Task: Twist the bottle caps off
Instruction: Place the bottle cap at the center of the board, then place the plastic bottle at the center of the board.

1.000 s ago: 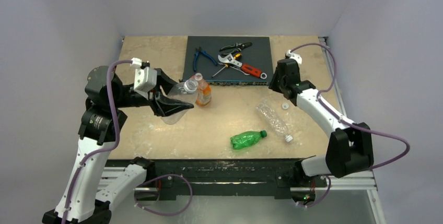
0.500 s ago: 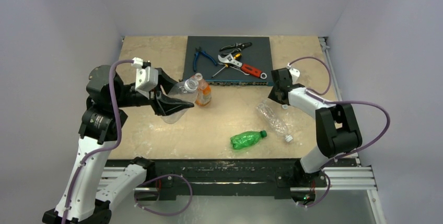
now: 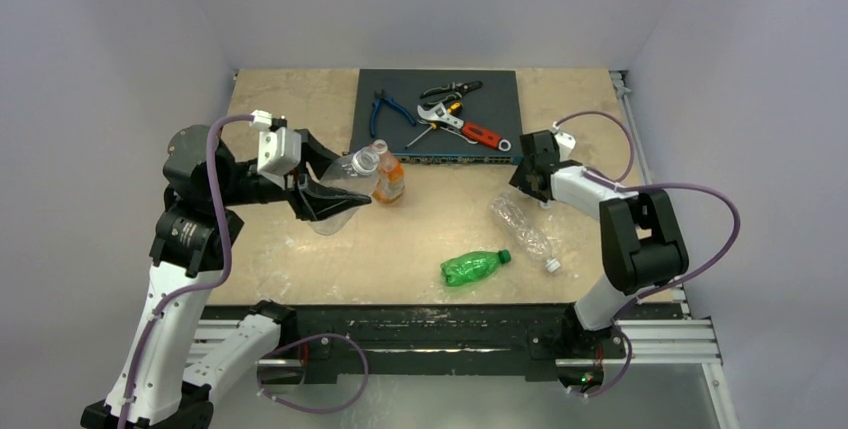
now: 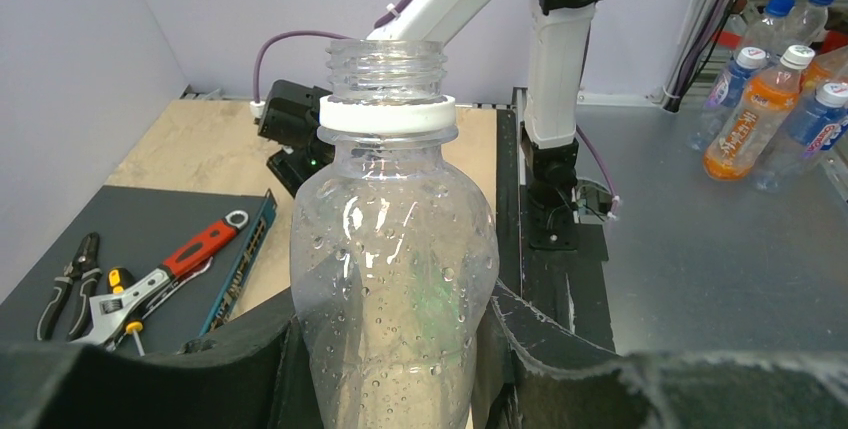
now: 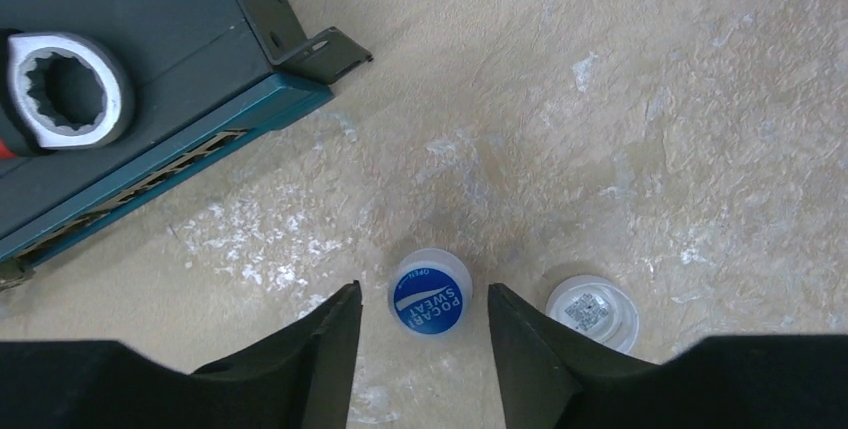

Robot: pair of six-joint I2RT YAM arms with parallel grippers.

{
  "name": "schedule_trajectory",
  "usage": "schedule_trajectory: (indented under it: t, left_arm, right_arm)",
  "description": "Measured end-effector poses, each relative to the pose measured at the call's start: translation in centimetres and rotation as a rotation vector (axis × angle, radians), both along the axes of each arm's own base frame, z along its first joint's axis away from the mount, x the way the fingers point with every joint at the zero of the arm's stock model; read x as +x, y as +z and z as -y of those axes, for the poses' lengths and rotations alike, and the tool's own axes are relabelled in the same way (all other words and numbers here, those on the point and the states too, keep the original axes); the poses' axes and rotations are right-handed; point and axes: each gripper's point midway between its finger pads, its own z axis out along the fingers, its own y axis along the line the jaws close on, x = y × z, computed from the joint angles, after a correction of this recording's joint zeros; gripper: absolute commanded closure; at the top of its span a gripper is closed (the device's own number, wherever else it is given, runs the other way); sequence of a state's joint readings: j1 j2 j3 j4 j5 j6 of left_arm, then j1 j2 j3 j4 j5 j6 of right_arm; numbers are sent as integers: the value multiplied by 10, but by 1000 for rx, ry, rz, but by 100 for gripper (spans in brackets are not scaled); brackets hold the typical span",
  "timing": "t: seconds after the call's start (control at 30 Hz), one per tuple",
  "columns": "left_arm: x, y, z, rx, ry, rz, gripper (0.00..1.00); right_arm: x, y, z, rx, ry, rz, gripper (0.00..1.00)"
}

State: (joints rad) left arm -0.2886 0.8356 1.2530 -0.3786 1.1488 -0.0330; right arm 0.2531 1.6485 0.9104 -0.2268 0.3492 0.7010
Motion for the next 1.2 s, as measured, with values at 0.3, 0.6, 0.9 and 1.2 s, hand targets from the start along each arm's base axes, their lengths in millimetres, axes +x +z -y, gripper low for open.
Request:
schedule_trajectory:
  t: [0.3, 0.6, 0.9, 1.2]
  left_arm:
    - [2, 3, 0, -7, 2, 11, 100]
    - [13, -18, 0, 0, 43, -8, 100]
    - [23, -27, 2, 2, 65, -28, 100]
    - [23, -21, 3, -19, 63, -28, 100]
  right_arm:
    - [10, 83, -10, 29, 52, 196, 33]
    - [-53, 333, -189, 346, 748, 801, 27]
    - [-192, 448, -257, 673, 1397, 1143, 22]
    - [-227, 438, -308, 771, 1585, 1108, 32]
